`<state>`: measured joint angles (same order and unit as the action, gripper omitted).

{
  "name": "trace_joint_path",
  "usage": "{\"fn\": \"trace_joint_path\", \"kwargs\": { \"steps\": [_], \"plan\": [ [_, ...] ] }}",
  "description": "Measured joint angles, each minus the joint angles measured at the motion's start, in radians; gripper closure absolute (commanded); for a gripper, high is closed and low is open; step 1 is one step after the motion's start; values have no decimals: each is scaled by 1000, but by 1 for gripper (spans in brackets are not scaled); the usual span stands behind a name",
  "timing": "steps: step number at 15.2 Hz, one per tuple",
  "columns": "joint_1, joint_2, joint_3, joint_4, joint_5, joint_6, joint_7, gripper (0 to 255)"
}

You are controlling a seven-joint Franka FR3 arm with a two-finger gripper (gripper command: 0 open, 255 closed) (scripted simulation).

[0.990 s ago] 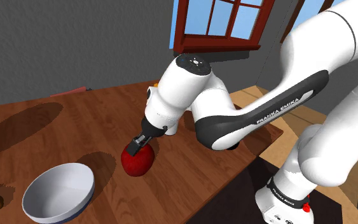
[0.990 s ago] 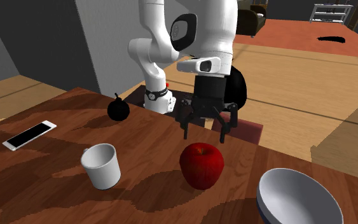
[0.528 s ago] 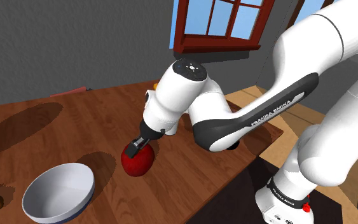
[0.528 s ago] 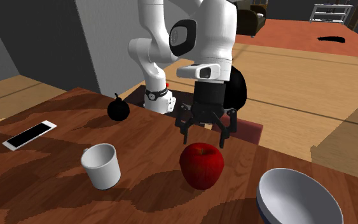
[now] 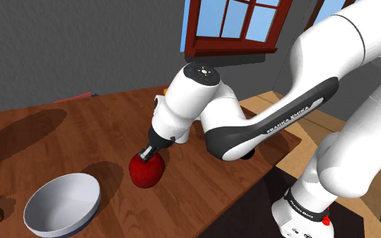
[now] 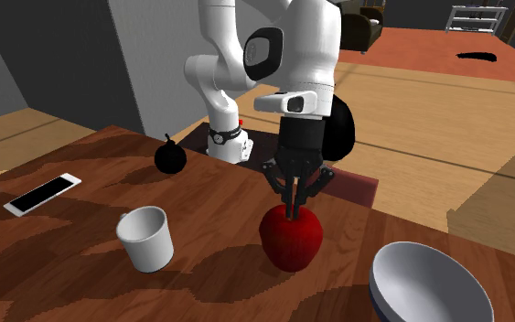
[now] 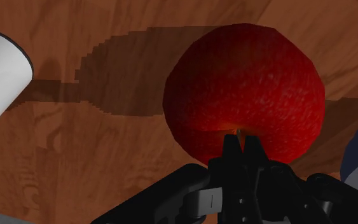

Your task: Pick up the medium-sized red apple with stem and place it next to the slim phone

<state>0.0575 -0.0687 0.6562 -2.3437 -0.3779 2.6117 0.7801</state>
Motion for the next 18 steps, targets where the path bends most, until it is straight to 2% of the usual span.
{"fn": "trace_joint_path", "kwargs": {
  "steps": [4, 18],
  "plan": [
    [0, -1, 0, -1, 2, 0, -1, 255],
    [39, -114, -37, 70, 176, -149, -154, 255]
  ]
}}
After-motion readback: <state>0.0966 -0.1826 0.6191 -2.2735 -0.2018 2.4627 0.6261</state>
